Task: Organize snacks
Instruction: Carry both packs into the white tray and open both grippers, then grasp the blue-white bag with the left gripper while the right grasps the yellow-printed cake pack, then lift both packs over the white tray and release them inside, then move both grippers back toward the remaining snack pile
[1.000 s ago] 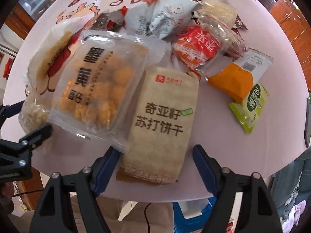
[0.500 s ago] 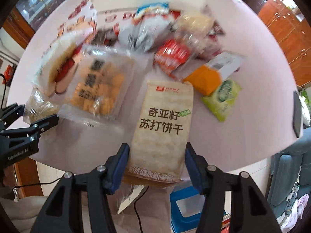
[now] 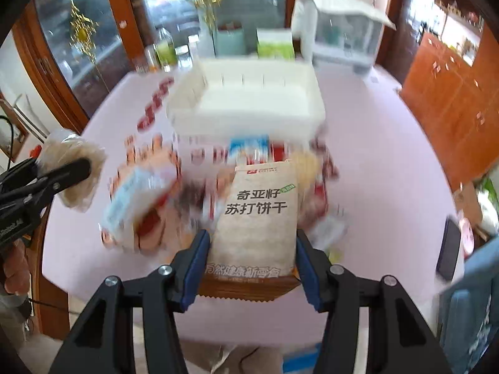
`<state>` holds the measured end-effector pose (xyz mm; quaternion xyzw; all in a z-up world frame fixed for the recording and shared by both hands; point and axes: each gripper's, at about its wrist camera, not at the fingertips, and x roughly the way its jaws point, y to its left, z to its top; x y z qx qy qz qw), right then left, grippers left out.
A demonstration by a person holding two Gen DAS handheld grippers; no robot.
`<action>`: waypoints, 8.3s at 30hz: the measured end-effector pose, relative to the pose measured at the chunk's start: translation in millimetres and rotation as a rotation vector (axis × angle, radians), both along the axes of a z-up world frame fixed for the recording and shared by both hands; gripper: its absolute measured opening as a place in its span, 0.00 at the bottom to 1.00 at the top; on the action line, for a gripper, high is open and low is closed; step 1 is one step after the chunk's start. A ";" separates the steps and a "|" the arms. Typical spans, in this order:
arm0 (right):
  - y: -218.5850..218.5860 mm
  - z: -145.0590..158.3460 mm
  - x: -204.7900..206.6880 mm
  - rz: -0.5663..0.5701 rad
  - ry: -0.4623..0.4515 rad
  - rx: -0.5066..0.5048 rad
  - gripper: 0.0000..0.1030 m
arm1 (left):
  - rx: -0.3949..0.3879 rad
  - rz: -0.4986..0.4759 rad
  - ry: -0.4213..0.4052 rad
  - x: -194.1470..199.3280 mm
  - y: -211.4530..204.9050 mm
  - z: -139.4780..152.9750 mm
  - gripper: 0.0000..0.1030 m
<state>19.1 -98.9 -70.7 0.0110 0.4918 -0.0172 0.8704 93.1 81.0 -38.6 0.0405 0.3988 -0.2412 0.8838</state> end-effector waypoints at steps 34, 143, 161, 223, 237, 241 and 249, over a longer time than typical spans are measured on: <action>-61.5 11.5 201.9 0.199 -0.145 0.099 0.55 | 0.191 0.471 -0.078 128.3 -53.4 -27.9 0.99; 40.0 -147.2 17.2 0.183 0.233 0.075 0.64 | 0.308 0.311 0.421 16.4 46.1 -185.9 0.85; -11.2 0.6 40.5 0.169 -0.044 0.054 0.64 | 0.146 0.239 0.014 5.8 -28.7 6.1 0.86; -105.9 40.7 320.2 0.013 -0.039 0.224 0.91 | 0.068 0.374 0.119 257.5 -83.0 18.4 1.00; -93.2 68.4 281.7 0.008 -0.108 0.170 0.91 | 0.059 0.342 0.064 219.5 -78.4 44.7 1.00; -87.4 78.0 263.7 0.011 -0.133 0.162 0.91 | 0.049 0.326 0.058 205.2 -74.6 51.4 1.00; -73.2 93.0 224.2 0.034 -0.151 0.148 0.91 | 0.075 0.283 0.040 168.1 -69.2 61.4 1.00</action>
